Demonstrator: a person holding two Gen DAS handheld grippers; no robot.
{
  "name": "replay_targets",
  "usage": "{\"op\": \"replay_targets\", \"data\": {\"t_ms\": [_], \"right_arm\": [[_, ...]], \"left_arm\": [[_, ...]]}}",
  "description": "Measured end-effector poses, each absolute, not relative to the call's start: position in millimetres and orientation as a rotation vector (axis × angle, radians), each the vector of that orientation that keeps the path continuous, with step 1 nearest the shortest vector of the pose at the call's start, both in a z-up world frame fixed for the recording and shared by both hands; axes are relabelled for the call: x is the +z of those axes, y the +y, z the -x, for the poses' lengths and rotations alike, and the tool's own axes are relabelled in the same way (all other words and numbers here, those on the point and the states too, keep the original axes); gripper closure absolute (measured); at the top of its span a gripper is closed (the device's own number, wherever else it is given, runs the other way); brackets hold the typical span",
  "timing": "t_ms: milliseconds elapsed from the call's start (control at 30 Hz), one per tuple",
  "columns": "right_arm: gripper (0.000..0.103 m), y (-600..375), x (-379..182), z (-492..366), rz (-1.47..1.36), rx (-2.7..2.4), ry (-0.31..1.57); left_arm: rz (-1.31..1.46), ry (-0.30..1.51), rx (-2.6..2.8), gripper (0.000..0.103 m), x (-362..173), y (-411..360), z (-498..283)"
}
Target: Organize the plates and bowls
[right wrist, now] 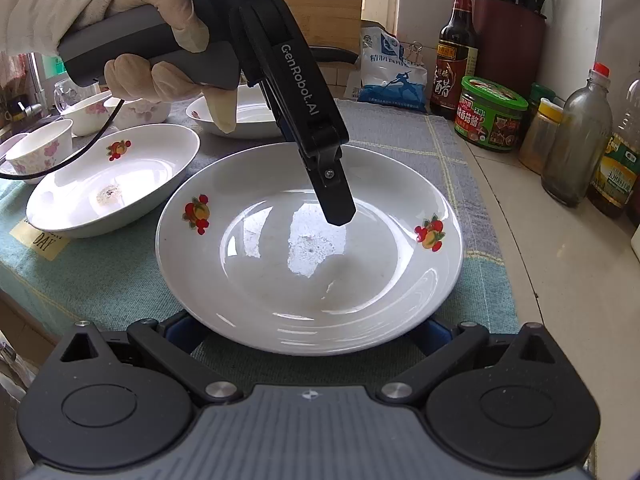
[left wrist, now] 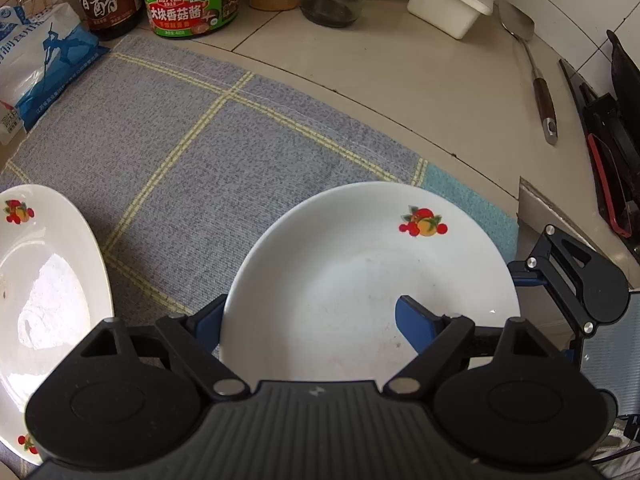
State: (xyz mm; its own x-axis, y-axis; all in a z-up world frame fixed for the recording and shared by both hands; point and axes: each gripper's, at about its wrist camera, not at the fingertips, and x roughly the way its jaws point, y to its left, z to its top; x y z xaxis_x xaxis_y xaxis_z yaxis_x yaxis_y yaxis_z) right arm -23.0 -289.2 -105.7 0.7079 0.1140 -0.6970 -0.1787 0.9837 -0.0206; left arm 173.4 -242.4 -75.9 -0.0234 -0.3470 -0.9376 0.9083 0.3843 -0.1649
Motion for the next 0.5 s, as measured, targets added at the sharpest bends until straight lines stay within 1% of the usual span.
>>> {"op": "replay_targets", "data": {"t_ms": [500], "right_arm": [[0.0,-302,-95,2,0.118,0.2,0.787]], "left_arm": [[-0.528,1.175,-1.091,0.016,-63,-244,-196]]}}
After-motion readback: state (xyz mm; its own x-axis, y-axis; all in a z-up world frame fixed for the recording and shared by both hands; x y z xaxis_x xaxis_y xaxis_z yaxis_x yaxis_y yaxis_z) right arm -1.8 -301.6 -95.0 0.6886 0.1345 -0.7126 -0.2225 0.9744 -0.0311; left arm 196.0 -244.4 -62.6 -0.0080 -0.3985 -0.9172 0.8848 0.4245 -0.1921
